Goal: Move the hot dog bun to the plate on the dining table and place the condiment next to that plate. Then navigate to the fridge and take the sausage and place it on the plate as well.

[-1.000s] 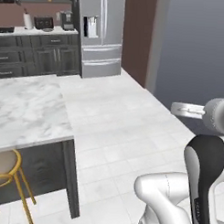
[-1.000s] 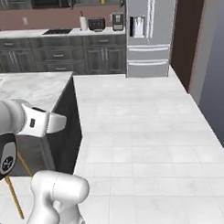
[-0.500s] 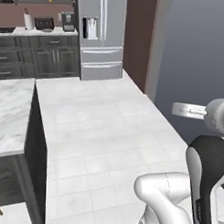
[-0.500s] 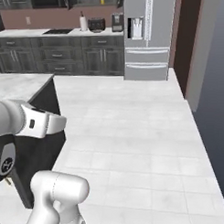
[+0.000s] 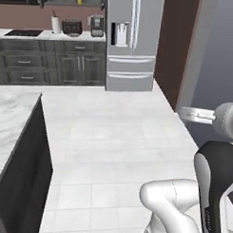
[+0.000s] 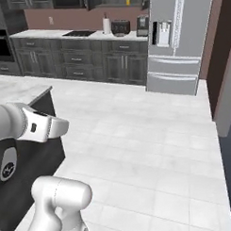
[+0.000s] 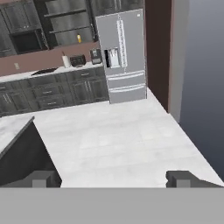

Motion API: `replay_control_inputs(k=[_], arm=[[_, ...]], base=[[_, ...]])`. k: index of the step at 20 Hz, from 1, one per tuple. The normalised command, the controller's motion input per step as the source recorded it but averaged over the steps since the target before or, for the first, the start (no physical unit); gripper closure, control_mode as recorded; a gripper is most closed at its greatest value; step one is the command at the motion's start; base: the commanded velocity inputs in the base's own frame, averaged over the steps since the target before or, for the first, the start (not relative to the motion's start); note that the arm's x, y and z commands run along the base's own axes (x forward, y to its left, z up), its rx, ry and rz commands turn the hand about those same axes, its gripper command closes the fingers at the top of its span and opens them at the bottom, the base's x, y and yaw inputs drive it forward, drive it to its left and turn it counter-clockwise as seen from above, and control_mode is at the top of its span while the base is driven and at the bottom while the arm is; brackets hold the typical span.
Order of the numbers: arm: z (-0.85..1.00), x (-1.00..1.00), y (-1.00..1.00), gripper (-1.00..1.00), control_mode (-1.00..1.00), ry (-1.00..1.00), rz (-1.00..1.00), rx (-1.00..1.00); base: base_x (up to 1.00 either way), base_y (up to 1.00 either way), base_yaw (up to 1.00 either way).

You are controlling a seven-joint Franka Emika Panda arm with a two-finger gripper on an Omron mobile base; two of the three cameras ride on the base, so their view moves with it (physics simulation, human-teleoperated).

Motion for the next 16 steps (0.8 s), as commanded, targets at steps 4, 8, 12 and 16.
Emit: replay_control_inputs(k=[4, 8, 12, 16], arm=[[0.00, 0.00, 0.00, -1.00, 1.00, 0.00, 0.00, 0.00], [0.00, 0.00, 0.00, -1.00, 1.00, 0.00, 0.00, 0.00], [0.00, 0.00, 0.00, -1.00, 1.00, 0.00, 0.00, 0.00], [0.00, 0.00, 0.00, -1.00, 1.00, 0.00, 0.00, 0.00]], base=[[1.00, -0.55, 0.30], [1.00, -0.56, 0.25], [1.00, -0.59, 0.21], [1.00, -0.57, 0.18]])
